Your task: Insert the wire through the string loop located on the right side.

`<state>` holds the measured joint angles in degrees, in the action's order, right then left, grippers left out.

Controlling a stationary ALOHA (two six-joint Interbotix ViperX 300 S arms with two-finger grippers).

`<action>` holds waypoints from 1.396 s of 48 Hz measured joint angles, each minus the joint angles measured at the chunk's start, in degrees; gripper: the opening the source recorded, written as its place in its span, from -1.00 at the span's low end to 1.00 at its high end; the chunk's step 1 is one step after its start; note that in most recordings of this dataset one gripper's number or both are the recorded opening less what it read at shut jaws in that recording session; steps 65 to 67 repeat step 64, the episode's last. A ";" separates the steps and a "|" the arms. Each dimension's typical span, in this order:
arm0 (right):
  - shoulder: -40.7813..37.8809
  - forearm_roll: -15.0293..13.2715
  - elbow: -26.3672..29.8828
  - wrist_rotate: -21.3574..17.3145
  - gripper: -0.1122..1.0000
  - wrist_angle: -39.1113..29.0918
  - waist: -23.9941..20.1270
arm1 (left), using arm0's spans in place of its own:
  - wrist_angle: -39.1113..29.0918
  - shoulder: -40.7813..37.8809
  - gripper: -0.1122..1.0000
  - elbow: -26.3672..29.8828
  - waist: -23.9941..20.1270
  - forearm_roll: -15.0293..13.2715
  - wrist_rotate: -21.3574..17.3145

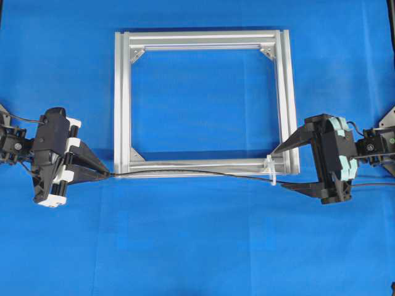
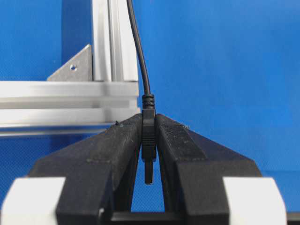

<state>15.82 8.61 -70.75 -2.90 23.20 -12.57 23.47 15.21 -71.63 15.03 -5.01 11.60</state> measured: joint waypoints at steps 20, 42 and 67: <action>0.00 0.00 0.00 0.00 0.93 -1.23 0.00 | -1.41 0.09 0.75 0.00 -0.70 -0.09 0.09; 6.94 0.00 1.23 0.44 0.93 -6.94 0.09 | -5.19 2.46 0.71 2.20 -1.41 0.00 -0.35; 17.23 0.00 2.46 2.02 0.93 -15.82 1.23 | -13.71 9.23 0.71 5.54 -3.69 0.00 -5.10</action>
